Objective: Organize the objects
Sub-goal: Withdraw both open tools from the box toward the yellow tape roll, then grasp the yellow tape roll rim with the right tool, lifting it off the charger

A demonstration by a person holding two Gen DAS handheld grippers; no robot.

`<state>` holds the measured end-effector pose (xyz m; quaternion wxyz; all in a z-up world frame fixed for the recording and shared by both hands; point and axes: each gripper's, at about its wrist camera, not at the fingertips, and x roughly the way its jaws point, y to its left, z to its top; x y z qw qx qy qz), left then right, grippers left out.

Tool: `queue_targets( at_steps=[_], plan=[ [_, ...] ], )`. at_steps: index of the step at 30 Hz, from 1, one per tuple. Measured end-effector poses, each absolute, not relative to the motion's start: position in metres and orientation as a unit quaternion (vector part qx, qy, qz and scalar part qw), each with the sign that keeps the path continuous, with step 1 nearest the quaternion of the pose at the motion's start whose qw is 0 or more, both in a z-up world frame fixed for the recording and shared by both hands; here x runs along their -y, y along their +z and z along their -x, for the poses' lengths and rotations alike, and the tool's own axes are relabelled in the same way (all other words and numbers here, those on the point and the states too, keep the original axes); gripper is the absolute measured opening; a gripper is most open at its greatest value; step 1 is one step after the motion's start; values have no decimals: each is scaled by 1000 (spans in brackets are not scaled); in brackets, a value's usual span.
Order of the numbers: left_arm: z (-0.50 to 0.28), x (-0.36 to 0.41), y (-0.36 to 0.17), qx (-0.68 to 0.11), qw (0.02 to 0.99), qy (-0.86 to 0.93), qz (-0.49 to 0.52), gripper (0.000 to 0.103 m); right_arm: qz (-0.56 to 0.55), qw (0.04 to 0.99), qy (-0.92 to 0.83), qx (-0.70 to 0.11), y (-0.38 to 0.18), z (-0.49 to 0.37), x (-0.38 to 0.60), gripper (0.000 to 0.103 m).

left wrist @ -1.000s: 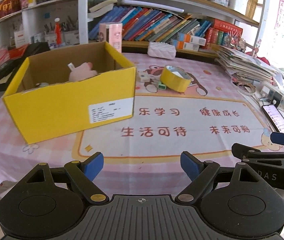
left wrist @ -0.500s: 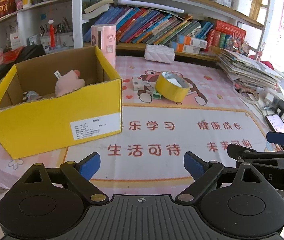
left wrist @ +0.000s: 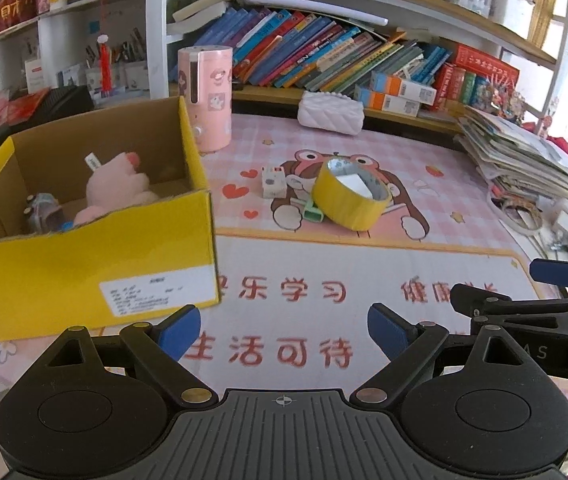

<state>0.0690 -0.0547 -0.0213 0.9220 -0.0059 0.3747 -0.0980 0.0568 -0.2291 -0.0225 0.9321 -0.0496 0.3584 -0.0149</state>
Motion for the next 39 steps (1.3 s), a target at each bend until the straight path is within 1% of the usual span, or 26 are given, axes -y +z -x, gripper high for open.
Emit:
queue_targets(
  at_steps=[8, 14, 16, 26, 33, 34, 36, 37, 38, 39],
  plan=[
    [-88, 73, -20, -370, 926, -79, 4, 92, 40, 935, 15, -353, -22, -88, 251, 86],
    [-100, 89, -20, -365, 928, -72, -5, 90, 22, 937, 36, -347, -22, -110, 264, 85],
    [-104, 92, -21, -366, 928, -70, -7, 87, 18, 937, 42, -346, -22, -116, 266, 85],
    [-128, 109, -30, -376, 924, -53, -32, 87, 7, 933, 71, -353, -31, -155, 282, 85],
    [-140, 121, -40, -384, 920, -51, -64, 88, -17, 925, 105, -366, -35, -199, 290, 86],
    [-141, 123, -40, -384, 919, -51, -67, 89, -20, 923, 113, -367, -35, -206, 290, 87],
    [-143, 124, -41, -385, 919, -50, -72, 89, -27, 919, 135, -370, -35, -220, 289, 94],
    [-143, 125, -41, -385, 919, -50, -74, 89, -30, 917, 146, -371, -36, -227, 287, 100],
    [-144, 125, -41, -385, 918, -49, -76, 89, -32, 914, 159, -373, -38, -234, 285, 103],
    [-145, 125, -41, -385, 918, -49, -76, 89, -32, 911, 166, -376, -40, -240, 282, 103]
  ],
)
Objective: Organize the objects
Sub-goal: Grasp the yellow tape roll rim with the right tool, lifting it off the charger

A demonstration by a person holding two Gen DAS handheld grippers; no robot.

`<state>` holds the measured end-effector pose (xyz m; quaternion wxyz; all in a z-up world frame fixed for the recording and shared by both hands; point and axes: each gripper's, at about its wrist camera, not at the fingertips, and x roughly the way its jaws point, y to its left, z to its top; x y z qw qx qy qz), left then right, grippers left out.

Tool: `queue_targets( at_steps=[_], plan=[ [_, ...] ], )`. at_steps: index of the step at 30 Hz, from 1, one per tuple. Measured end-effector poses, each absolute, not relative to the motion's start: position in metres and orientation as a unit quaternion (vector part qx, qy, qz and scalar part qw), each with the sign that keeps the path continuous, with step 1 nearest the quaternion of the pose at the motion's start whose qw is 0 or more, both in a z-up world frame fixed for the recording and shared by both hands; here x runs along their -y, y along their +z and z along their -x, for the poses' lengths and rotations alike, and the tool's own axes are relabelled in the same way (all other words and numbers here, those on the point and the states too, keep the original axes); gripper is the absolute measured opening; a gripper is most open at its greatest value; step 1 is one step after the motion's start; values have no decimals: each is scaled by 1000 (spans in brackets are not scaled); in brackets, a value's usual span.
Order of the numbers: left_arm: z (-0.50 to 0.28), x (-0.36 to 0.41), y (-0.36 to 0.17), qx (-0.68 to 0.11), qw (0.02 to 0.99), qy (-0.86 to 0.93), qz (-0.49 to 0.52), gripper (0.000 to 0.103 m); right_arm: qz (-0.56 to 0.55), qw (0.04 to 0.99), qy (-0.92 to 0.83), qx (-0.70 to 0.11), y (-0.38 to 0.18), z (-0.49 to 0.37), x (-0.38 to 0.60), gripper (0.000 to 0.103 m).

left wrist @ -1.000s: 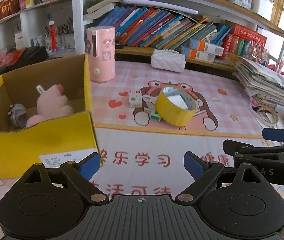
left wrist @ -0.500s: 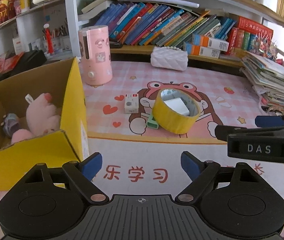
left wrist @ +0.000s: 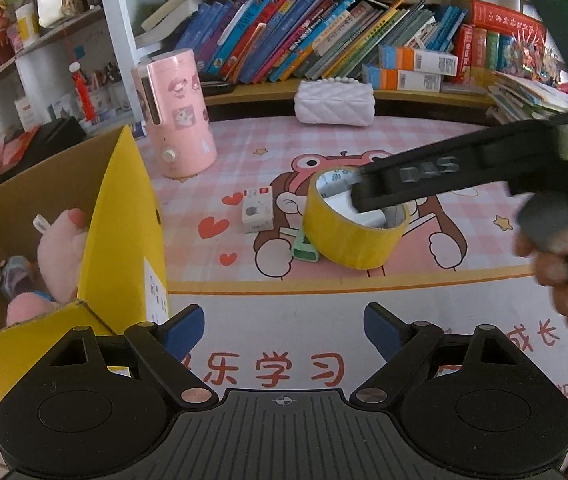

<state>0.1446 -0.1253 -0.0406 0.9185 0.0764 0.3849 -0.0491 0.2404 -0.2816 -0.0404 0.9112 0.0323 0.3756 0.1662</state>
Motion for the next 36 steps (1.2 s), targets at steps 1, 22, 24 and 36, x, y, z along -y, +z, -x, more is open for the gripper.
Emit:
queue_targets(
  at_steps=[1, 22, 24, 36],
  plan=[
    [-145, 125, -40, -385, 918, -49, -77, 89, -32, 909, 171, -379, -43, -246, 278, 103],
    [-154, 127, -38, -371, 925, -40, -67, 87, -46, 897, 219, -381, -48, -257, 273, 81],
    [-157, 131, -40, -373, 924, -48, -62, 87, -55, 902, 215, -371, -39, -247, 285, 81],
    [-169, 155, -54, -384, 916, -90, -74, 87, -35, 906, 144, -397, -44, -212, 327, 81]
  ],
)
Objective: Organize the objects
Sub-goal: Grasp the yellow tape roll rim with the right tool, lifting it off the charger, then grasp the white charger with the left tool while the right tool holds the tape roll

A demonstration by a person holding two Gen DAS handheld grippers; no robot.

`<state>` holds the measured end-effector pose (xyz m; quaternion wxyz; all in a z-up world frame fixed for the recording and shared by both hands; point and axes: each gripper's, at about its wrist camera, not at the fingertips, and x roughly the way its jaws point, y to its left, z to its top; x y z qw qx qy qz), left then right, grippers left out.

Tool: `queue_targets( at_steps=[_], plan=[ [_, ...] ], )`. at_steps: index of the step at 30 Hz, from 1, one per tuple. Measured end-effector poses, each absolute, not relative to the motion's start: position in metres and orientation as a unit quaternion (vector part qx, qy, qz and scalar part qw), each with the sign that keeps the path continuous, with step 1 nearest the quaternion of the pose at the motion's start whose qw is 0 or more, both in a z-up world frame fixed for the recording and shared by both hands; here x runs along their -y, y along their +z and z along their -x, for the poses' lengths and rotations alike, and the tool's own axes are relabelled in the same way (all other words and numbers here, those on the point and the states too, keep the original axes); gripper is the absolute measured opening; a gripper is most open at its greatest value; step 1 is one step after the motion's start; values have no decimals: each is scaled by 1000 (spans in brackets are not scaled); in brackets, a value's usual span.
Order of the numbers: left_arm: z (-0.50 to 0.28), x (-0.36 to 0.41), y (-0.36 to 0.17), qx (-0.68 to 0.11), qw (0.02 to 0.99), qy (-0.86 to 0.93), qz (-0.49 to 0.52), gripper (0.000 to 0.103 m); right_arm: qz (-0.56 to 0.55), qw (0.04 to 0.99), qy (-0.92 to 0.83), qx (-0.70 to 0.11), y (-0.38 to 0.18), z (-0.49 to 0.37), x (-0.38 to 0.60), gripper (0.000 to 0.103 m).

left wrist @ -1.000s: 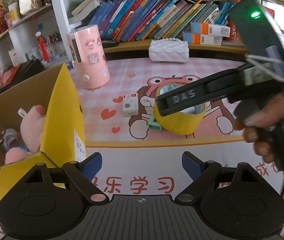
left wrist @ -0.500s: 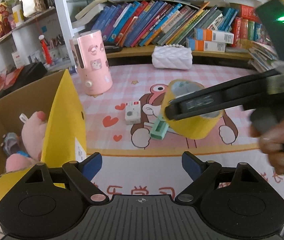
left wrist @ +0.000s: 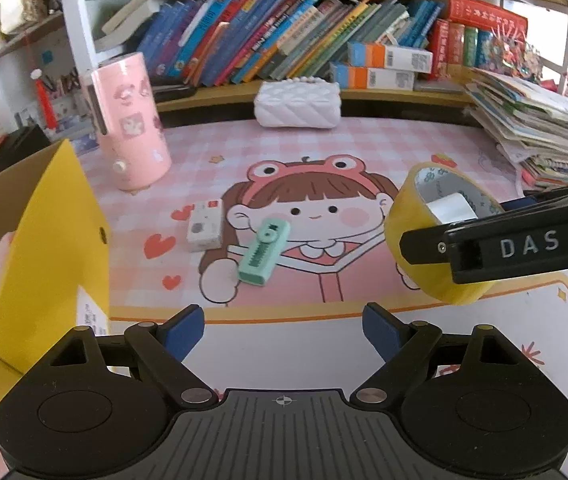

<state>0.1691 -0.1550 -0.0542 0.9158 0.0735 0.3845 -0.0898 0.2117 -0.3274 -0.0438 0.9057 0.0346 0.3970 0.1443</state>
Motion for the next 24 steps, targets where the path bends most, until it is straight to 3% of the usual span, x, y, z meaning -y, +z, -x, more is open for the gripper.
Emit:
queue_targets(
  at_steps=[11, 14, 15, 17, 20, 21, 23, 24],
  plan=[
    [-165, 156, -56, -394, 910, -105, -72, 88, -68, 901, 137, -405, -45, -200, 342, 87],
    [-163, 154, -55, -393, 911, -106, -69, 88, -61, 910, 107, -396, -41, -194, 348, 84],
    [-162, 154, -54, -392, 911, -107, -68, 88, -61, 912, 91, -395, -40, -192, 351, 81],
    [-161, 153, -53, -391, 912, -107, -67, 87, -57, 909, 57, -409, -43, -192, 356, 57],
    [-159, 152, -53, -390, 912, -110, -66, 87, -60, 893, 31, -445, -55, -199, 360, 35],
    [-158, 153, -52, -390, 912, -111, -67, 87, -65, 891, 35, -447, -60, -201, 359, 32],
    [-157, 154, -50, -387, 912, -113, -68, 87, -68, 892, 52, -445, -66, -205, 354, 10],
    [-155, 154, -49, -385, 913, -114, -69, 87, -67, 892, 46, -444, -64, -205, 351, 8]
  ],
)
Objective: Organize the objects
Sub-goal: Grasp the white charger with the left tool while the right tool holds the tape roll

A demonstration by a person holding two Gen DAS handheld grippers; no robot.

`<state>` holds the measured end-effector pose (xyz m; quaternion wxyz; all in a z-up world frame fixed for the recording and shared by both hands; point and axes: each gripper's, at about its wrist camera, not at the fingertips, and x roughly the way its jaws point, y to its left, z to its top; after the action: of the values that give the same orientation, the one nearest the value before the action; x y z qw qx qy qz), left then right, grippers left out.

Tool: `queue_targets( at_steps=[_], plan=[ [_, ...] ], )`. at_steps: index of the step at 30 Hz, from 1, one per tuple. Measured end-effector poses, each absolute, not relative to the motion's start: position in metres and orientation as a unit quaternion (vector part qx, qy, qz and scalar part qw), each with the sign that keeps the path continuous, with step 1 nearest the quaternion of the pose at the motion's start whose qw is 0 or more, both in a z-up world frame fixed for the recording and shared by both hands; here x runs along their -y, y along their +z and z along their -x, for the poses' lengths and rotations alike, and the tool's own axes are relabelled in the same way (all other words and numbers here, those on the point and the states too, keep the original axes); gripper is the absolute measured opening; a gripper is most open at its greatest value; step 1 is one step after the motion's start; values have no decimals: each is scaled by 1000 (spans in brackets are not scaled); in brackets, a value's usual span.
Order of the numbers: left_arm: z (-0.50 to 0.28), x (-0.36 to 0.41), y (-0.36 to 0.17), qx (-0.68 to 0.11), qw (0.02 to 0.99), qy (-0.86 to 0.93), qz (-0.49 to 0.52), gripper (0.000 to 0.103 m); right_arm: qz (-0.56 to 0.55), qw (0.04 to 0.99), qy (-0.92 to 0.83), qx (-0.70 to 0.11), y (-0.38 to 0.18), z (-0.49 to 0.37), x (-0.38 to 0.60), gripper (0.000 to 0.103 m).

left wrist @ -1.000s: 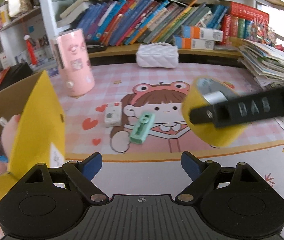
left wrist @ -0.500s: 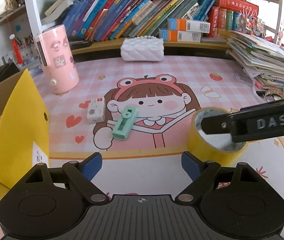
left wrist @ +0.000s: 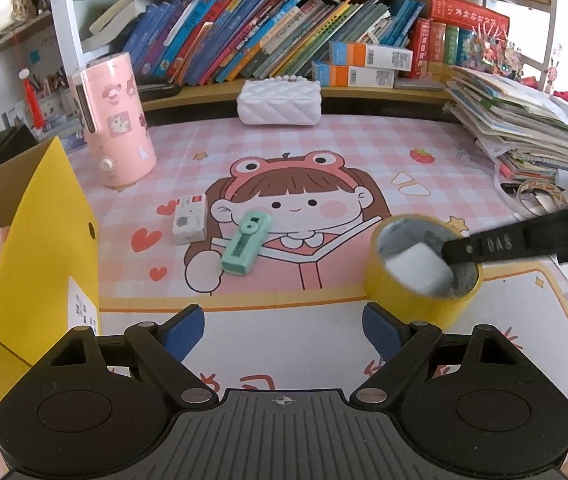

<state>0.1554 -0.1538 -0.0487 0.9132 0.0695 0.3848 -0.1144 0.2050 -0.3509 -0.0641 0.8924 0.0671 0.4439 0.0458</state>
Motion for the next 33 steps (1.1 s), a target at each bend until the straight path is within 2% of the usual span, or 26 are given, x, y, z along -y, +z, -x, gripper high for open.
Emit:
queue_targets(
  at_steps=[2, 4, 5, 6, 7, 8, 11, 20, 26, 30, 33],
  plan=[
    [-153, 153, -46, -378, 916, -117, -71, 87, -108, 897, 61, -425, -49, -201, 350, 9],
    [-152, 152, -45, -377, 916, -118, -66, 87, -158, 908, 111, -371, -31, -188, 353, 6],
    [-152, 152, -46, -380, 915, -118, -63, 87, -126, 920, 113, -355, -27, -186, 348, 6],
    [-152, 153, -46, -382, 914, -120, -61, 87, -93, 923, 90, -363, -30, -189, 344, 6],
    [-150, 153, -45, -381, 914, -123, -63, 87, -109, 913, 78, -386, -34, -194, 348, 8],
    [-148, 153, -44, -375, 916, -125, -67, 87, -159, 899, 83, -399, -36, -194, 359, 6],
    [-150, 154, -45, -380, 915, -121, -65, 87, -138, 923, 106, -344, -19, -180, 357, 6],
    [-177, 138, -51, -385, 922, -36, -31, 87, -162, 906, 71, -385, -32, -173, 369, 6],
    [-213, 132, -68, -396, 917, 41, 2, 79, -157, 903, 80, -391, -35, -169, 366, 6],
    [-232, 125, -81, -417, 905, 80, 23, 66, -155, 900, 89, -398, -38, -168, 367, 6],
    [-237, 123, -87, -425, 901, 80, 27, 62, -155, 895, 95, -406, -41, -168, 368, 6]
  ],
)
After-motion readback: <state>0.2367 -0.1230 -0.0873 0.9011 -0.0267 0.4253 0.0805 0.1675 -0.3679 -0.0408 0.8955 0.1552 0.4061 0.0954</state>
